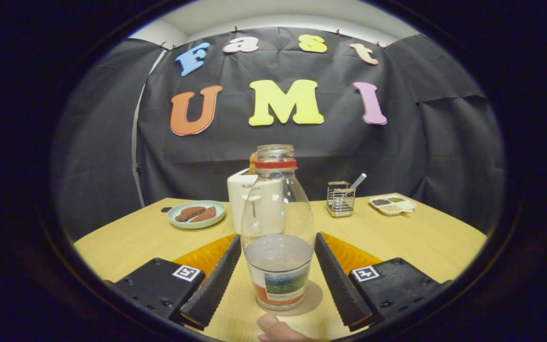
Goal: Take the bottle from table, then pour the juice into the cup, finally place the bottle on the coaster
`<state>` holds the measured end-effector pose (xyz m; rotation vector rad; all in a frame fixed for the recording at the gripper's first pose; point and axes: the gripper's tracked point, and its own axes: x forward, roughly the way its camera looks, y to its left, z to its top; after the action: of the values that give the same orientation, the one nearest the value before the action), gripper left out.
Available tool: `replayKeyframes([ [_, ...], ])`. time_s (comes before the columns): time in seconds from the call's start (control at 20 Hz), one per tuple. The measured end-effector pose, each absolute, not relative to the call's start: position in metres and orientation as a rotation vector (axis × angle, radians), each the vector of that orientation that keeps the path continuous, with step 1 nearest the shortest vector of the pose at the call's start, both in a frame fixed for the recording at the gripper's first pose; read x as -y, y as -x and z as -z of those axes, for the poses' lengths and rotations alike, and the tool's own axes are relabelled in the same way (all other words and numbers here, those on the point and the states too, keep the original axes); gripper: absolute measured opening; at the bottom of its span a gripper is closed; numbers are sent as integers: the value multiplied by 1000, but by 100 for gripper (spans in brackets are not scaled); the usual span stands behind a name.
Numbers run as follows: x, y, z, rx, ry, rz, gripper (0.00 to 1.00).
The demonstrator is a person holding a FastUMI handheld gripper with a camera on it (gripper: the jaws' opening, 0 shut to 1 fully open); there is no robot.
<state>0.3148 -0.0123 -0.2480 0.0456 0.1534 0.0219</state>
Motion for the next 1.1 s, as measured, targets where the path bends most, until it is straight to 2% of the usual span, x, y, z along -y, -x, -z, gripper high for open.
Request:
replayKeyframes([
  [0.25, 4, -287, 217, -123, -69, -49, 100],
  [0.55, 14, -237, 174, -80, -44, 16, 100],
  [1.1, 25, -102, 33, 56, 28, 81, 100],
])
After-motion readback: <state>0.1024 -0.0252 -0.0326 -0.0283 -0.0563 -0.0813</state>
